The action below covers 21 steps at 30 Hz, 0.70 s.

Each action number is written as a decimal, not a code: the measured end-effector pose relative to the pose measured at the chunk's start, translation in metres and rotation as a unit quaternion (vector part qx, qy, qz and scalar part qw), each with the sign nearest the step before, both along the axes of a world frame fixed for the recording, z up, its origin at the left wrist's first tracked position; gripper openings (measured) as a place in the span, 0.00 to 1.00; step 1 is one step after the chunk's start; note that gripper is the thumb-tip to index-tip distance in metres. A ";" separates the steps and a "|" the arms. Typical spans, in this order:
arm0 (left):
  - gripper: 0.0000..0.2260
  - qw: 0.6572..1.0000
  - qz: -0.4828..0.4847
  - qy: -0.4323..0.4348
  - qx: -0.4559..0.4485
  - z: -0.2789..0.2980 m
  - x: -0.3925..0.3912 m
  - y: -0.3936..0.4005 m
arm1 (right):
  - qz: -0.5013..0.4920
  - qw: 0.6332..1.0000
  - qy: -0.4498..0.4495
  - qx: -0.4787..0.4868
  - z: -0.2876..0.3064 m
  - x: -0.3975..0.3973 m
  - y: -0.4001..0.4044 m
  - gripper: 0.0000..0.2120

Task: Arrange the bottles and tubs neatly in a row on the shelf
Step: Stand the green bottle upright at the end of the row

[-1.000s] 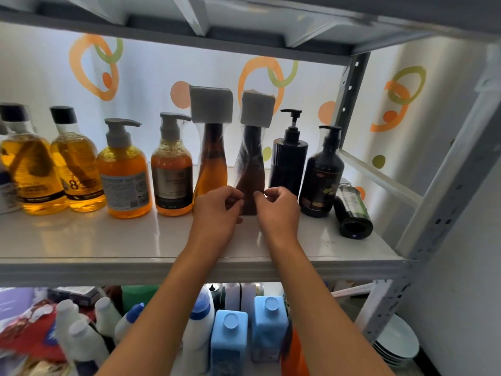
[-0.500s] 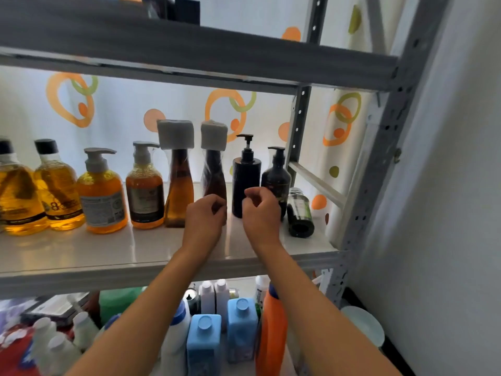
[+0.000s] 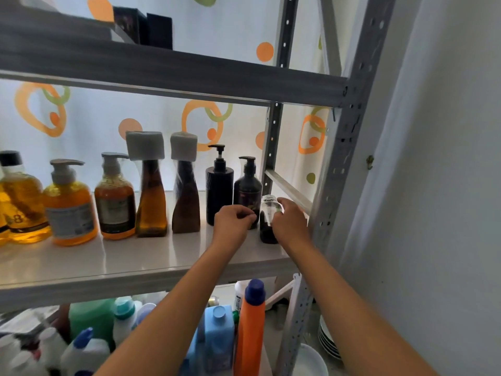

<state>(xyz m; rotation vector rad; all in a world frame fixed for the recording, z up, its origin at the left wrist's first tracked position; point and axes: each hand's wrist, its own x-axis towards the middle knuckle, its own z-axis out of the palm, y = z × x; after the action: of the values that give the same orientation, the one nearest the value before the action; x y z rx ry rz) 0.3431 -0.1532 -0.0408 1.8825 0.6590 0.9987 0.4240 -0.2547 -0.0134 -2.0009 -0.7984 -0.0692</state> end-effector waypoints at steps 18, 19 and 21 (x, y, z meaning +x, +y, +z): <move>0.11 0.985 -0.112 0.128 -0.015 -0.010 0.022 0.011 | -0.083 0.984 0.081 -0.133 -0.016 0.018 0.013 0.19; 0.11 0.985 -0.114 0.128 -0.008 -0.008 0.021 0.011 | -0.084 0.985 0.076 -0.127 -0.018 0.015 0.012 0.18; 0.10 0.984 -0.118 0.130 0.006 -0.005 0.017 0.008 | -0.086 0.988 0.078 -0.105 -0.024 0.010 0.010 0.19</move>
<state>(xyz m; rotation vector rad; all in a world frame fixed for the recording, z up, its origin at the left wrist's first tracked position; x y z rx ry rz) 0.3605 -0.1451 -0.0458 2.0650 0.5616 0.6124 0.4341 -0.2448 -0.0372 -2.2410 -0.5502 0.0754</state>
